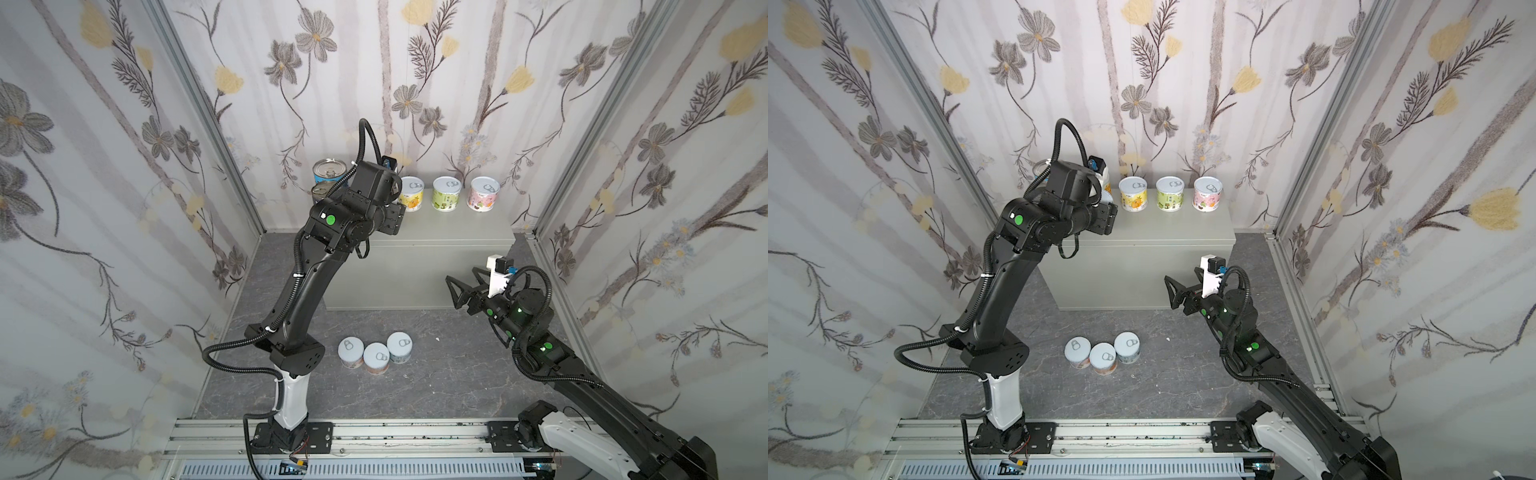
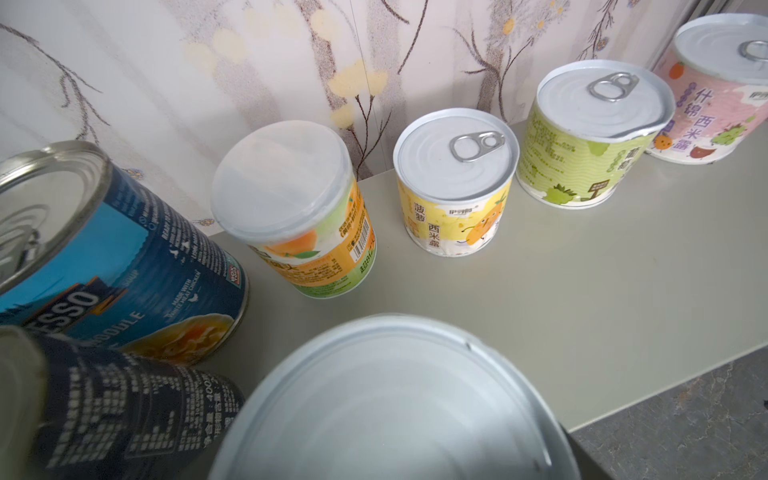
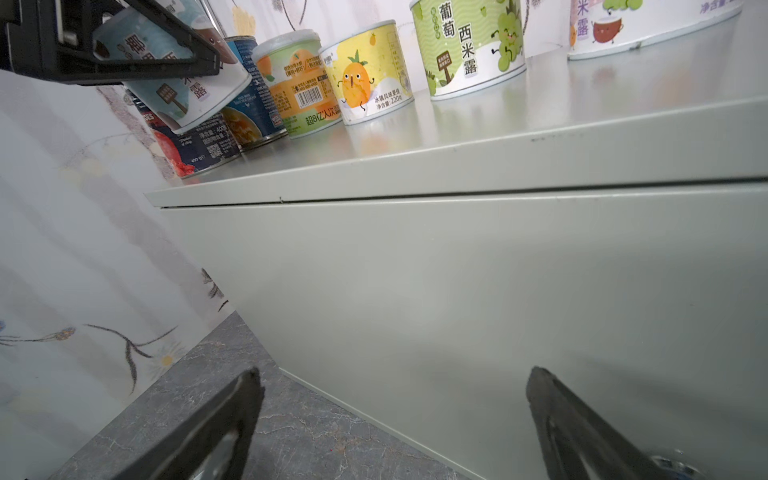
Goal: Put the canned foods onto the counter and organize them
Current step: 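Lower the can onto the cabinet top in front of the tomato can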
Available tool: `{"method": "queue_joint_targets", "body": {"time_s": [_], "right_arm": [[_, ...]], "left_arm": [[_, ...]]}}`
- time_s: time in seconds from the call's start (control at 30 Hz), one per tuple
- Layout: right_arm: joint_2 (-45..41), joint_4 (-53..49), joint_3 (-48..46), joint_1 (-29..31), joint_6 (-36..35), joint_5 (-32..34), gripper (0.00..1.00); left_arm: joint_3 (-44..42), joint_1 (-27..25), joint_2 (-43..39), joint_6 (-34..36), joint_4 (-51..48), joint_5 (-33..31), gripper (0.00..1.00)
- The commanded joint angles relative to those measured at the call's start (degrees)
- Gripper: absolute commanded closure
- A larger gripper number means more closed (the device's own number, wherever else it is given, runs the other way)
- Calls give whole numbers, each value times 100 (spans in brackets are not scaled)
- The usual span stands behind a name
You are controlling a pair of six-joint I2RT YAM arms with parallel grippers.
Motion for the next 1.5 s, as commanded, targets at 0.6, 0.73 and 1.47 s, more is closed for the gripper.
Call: {"method": "queue_joint_targets", "body": {"time_s": [0.6, 0.73, 1.47], "right_arm": [[-302, 12, -147, -5, 24, 359, 0], [-332, -14, -164, -1, -4, 381, 0], [-352, -18, -226, -3, -89, 449, 0]], "left_arm": [[60, 411, 340, -229, 180, 282, 89], [60, 443, 386, -334, 141, 307, 83], [60, 516, 403, -383, 235, 148, 22]]}}
